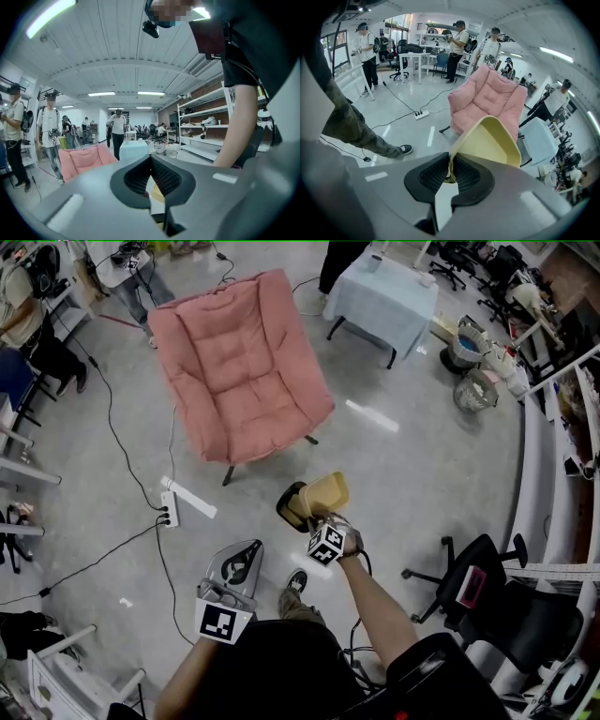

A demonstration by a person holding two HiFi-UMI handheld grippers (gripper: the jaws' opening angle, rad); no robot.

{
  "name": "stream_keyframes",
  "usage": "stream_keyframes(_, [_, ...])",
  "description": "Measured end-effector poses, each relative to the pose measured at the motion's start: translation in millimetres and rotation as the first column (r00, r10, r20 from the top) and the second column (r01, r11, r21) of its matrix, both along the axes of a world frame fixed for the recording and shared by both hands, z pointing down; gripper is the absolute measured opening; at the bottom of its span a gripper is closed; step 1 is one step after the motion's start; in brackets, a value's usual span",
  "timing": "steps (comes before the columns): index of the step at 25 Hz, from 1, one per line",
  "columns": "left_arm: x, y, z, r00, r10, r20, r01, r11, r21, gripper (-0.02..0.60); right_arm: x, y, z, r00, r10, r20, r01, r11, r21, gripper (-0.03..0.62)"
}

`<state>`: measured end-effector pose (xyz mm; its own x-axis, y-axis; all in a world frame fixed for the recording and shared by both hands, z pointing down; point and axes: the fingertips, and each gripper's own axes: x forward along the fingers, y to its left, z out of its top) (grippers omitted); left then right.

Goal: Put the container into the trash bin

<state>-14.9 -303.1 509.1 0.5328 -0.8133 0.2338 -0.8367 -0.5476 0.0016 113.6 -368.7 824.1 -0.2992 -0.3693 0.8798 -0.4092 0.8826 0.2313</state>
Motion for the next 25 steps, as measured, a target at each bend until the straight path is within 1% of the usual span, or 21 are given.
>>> stream_keyframes(4, [-1.3,-5.1,2.3,1.0,0.001,0.003,-0.001,1.0,-0.003,-0.006,-1.7,-0.4,3.5,1.0,0.003,-0.003,-0.003,1.0,-0.018,0.043])
stream_keyframes(8, [-0.1,-9.9,3.3,1.0,-0.002,0.002,0.002,1.0,-0.01,-0.006,-2.1,0.1,-9.3,1.0,0.015,-0.016,-0.016,0.999,-0.051,0.044])
stream_keyframes(13, [2.2,-18.0,8.5,1.0,0.0,0.008,0.0,1.0,-0.021,-0.006,-1.3,-6.2,0.2,1.0,0.012,-0.015,-0.013,0.998,-0.06,0.044])
stream_keyframes(16, [6.0,-23.2,9.2,1.0,0.014,0.019,-0.013,1.0,-0.011,-0.006,2.0,-12.5,12.7,1.0,0.012,-0.009,-0.013,0.999,-0.051,0.044])
stream_keyframes(18, [7.5,-25.4,11.7,1.0,0.011,0.015,-0.011,1.0,-0.025,-0.006,3.7,-15.5,17.6,1.0,0.006,-0.007,-0.007,0.999,-0.05,0.044])
stream_keyframes(22, [6.8,-31.3,15.1,1.0,-0.002,0.004,0.002,0.999,-0.045,-0.006,3.0,-18.9,9.6,1.0,0.01,-0.016,-0.011,0.998,-0.065,0.044])
stream_keyframes(24, [6.9,-33.9,14.1,1.0,-0.002,0.009,0.002,0.999,-0.04,-0.006,7.3,-23.5,17.4,0.999,0.023,-0.026,-0.024,0.999,-0.036,0.057])
stream_keyframes(25, [6.8,-35.3,13.2,1.0,-0.003,0.009,0.003,0.999,-0.038,-0.006,10.1,-25.9,21.2,0.999,0.042,-0.03,-0.043,0.999,-0.029,0.085])
